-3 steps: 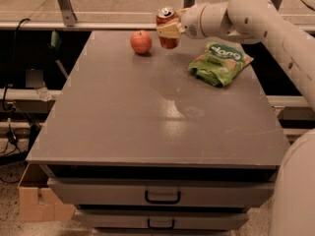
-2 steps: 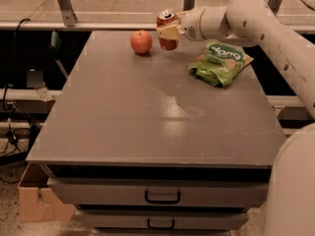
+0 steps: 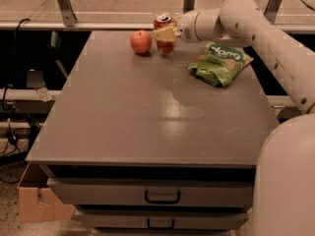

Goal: Move coke can near apple

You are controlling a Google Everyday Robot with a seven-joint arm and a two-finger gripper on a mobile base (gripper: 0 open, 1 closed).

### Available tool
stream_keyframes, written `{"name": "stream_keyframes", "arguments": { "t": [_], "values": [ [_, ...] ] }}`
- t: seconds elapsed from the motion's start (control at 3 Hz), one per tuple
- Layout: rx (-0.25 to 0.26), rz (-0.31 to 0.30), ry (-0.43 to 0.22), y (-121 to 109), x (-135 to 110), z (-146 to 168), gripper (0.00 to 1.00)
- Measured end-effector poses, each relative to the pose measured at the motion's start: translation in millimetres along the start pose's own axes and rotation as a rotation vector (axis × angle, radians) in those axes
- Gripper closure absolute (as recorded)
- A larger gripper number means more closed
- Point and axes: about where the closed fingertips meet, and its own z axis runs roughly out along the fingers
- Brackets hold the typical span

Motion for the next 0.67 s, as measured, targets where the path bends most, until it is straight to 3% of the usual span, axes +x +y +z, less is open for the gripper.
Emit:
{"name": "stream_keyframes", "arguments": {
  "t": [0.67],
  "values": [
    [0.005, 0.021, 0.014, 2.6, 5.1, 2.9, 0.15]
  ]
}}
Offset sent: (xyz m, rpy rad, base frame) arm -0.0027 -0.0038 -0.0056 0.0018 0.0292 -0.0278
